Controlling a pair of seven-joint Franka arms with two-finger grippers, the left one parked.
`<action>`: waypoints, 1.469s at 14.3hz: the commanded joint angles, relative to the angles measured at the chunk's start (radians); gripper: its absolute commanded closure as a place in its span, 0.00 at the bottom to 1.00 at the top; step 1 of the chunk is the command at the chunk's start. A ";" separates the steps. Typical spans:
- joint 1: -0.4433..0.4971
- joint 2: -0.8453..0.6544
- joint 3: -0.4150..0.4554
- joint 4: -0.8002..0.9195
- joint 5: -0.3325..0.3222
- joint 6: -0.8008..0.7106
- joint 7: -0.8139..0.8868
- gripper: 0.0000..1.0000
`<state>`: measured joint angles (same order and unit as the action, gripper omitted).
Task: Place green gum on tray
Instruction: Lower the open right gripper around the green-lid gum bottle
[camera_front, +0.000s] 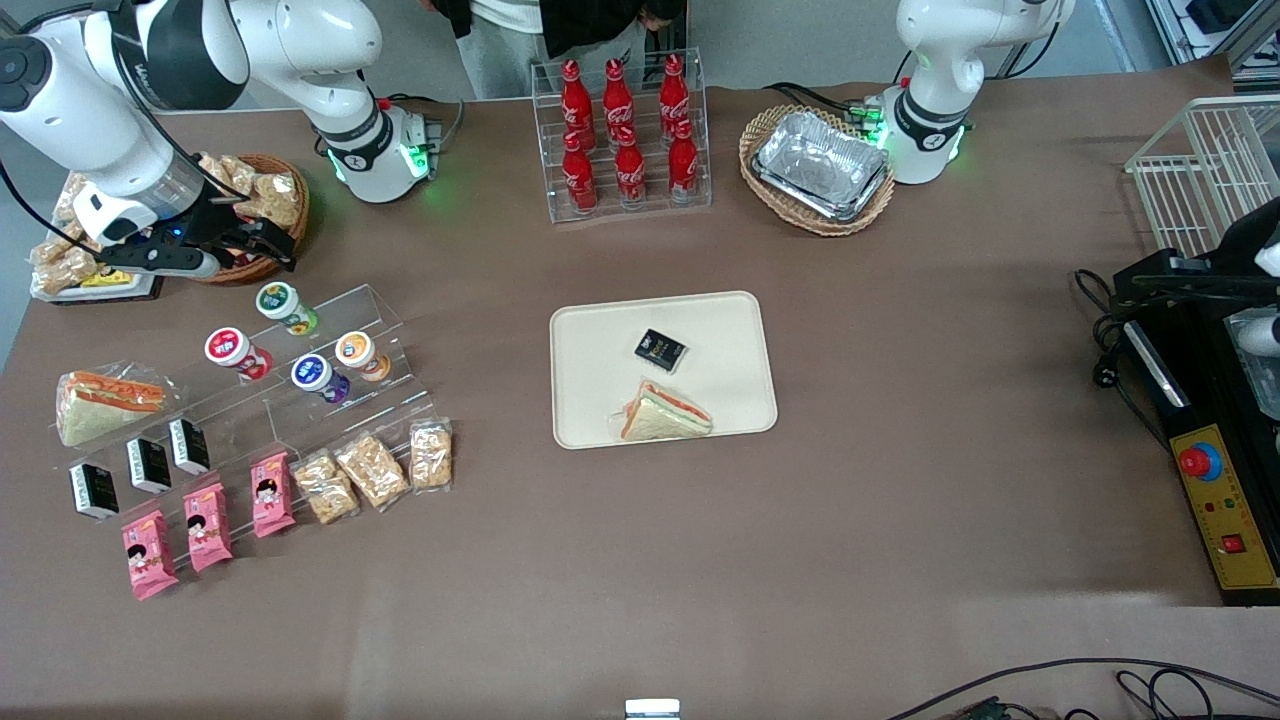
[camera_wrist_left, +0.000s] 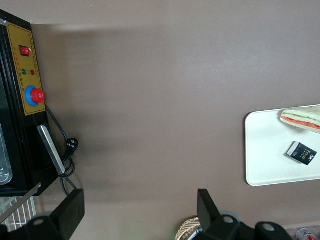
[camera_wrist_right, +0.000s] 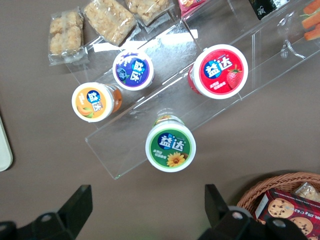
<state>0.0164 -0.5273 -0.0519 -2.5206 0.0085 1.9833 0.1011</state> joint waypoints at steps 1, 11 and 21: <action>0.004 -0.043 -0.002 -0.066 -0.022 0.055 0.019 0.00; -0.007 -0.014 -0.011 -0.144 -0.024 0.190 0.017 0.00; 0.005 0.056 -0.057 -0.184 -0.025 0.278 0.017 0.13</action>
<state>0.0131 -0.4821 -0.1061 -2.7013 0.0079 2.2359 0.1026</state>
